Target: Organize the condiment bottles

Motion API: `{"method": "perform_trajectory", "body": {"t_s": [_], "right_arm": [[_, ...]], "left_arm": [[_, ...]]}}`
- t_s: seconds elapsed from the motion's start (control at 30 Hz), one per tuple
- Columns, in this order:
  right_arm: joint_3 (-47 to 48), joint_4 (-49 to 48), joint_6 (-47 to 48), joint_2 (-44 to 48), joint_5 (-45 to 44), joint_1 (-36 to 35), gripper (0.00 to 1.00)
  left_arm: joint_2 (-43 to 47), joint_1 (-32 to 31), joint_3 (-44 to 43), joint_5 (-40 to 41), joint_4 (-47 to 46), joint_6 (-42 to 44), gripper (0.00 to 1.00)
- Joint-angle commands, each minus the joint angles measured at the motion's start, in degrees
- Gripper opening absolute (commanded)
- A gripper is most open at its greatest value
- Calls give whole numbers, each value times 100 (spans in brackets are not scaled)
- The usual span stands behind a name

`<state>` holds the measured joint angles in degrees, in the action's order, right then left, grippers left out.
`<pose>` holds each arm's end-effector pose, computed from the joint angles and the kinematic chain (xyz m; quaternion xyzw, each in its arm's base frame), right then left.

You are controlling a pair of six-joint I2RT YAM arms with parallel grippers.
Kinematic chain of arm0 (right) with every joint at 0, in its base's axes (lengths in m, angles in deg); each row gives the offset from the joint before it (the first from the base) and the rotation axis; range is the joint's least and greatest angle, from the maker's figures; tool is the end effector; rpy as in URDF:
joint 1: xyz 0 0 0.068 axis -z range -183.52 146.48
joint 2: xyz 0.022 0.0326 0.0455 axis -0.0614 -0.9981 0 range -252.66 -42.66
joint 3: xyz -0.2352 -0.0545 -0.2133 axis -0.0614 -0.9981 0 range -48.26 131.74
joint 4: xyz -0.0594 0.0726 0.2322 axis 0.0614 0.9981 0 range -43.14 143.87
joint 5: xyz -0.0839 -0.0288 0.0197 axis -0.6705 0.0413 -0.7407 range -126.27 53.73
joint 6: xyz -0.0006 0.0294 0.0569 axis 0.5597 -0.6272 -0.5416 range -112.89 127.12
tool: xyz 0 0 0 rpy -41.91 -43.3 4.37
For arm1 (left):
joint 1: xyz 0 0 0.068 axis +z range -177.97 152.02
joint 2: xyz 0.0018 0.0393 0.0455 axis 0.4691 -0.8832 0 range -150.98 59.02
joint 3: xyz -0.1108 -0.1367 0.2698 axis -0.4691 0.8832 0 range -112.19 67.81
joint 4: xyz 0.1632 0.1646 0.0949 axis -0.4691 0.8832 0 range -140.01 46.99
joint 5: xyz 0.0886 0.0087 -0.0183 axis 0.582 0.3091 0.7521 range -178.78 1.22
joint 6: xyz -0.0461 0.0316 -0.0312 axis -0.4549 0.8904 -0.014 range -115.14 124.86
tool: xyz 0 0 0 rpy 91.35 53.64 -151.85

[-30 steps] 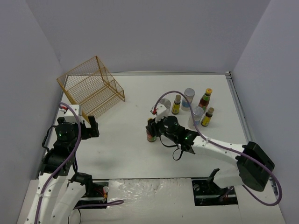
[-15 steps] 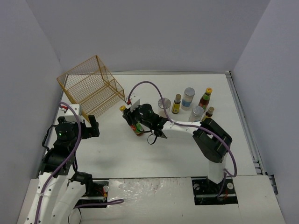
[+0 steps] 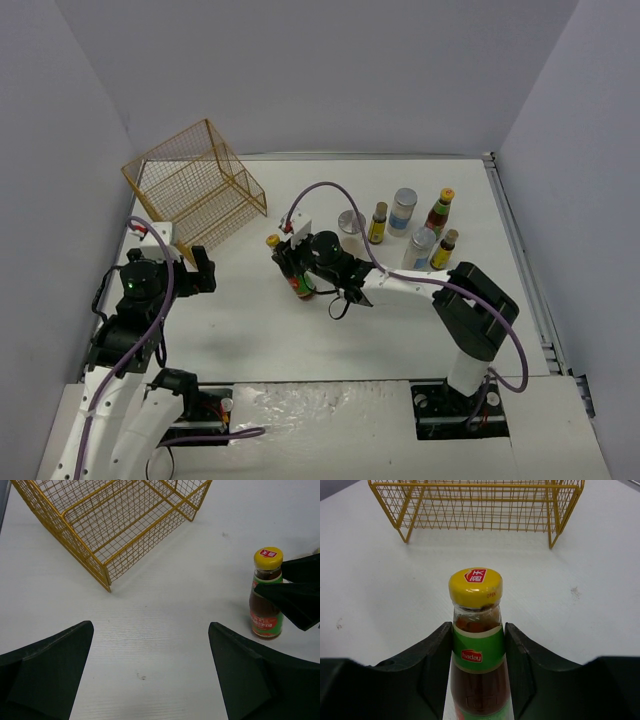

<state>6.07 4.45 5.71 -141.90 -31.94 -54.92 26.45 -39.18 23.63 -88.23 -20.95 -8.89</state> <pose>0.2475 0.3159 0.2966 -0.3287 0.6431 0.3318 0.6069 0.0875 -0.0168 0.3515 -0.0208 0.8060 -0.1240 0.5785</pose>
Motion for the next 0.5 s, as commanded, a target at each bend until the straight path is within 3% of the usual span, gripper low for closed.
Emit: {"method": "perform_trajectory", "body": {"t_s": [0.0, 0.2, 0.47], "right_arm": [[11, -990, 11, 622, 150, -35, 0], [-421, -1355, -167, 852, 201, -45, 0], [-625, -1477, -132, 869, 246, -54, 0]], "left_arm": [[-216, -6, -59, -659, -627, -815, 97], [-623, -254, 224, -1496, -1368, -1934, 97], [-1060, -1338, 64, -756, -1651, -1560, 97]]}}
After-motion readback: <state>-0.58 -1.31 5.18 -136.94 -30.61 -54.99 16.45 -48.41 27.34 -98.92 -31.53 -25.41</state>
